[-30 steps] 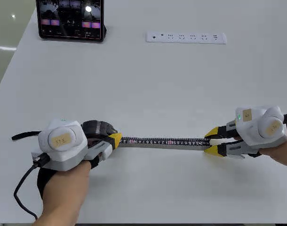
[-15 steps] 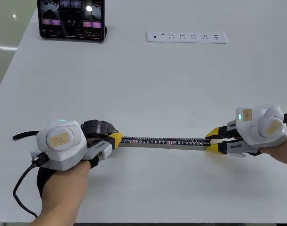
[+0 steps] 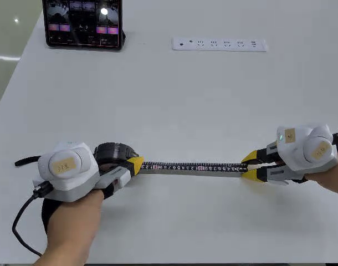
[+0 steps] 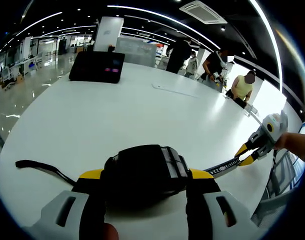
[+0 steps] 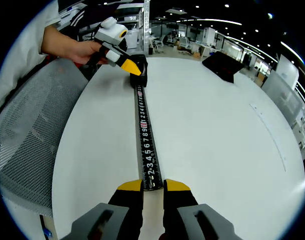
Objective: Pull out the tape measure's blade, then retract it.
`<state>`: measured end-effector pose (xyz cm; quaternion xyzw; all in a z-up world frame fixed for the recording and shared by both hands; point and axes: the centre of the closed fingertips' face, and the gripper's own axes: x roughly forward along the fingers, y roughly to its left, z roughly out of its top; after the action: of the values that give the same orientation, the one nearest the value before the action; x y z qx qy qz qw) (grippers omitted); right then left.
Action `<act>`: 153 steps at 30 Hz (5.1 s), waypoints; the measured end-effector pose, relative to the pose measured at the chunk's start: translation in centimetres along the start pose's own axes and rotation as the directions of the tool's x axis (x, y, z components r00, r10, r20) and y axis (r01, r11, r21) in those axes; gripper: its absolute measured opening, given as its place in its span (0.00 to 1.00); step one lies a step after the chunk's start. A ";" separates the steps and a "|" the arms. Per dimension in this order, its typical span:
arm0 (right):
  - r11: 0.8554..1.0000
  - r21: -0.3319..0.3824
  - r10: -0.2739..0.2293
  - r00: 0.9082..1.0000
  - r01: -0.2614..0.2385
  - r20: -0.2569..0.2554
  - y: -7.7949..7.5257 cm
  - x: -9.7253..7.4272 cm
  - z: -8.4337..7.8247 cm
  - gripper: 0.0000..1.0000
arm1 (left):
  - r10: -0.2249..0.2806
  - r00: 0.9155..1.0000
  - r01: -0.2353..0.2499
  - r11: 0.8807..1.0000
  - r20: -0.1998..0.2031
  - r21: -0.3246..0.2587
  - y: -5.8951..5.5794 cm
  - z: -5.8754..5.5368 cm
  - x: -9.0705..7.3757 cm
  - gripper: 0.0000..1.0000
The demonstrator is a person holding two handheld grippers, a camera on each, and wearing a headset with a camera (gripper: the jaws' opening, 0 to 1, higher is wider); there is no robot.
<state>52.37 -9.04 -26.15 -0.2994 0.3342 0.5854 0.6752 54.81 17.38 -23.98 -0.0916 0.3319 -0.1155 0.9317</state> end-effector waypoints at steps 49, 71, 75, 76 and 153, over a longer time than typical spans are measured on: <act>1.000 -0.009 0.025 0.998 -0.024 0.061 -0.1 2.3 3.5 0.10 | -0.004 0.999 0.004 1.000 -0.041 0.006 0.0 -0.2 0.0 0.58; 0.999 -0.005 0.053 0.994 -0.053 0.091 0.4 4.2 5.3 0.11 | -0.020 0.999 0.020 1.000 -0.043 0.001 -0.1 -0.3 -0.3 0.58; 0.998 -0.005 0.057 0.994 -0.056 0.096 0.6 4.5 5.7 0.11 | -0.023 0.999 0.023 1.000 -0.044 0.001 0.0 -0.3 -0.3 0.58; 0.998 -0.005 0.057 0.994 -0.057 0.097 0.6 4.5 5.7 0.11 | -0.025 0.999 0.025 1.000 -0.043 0.000 0.0 -0.3 -0.3 0.58; 0.985 -0.030 0.170 0.961 -0.168 0.216 2.2 10.9 15.1 0.11 | -0.070 0.997 0.070 0.997 -0.020 -0.041 0.2 0.0 -0.5 0.58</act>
<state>52.70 9.70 -25.94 -0.2077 0.2793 0.6719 0.6537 54.43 17.70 -23.74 -0.1205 0.3407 -0.1424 0.9215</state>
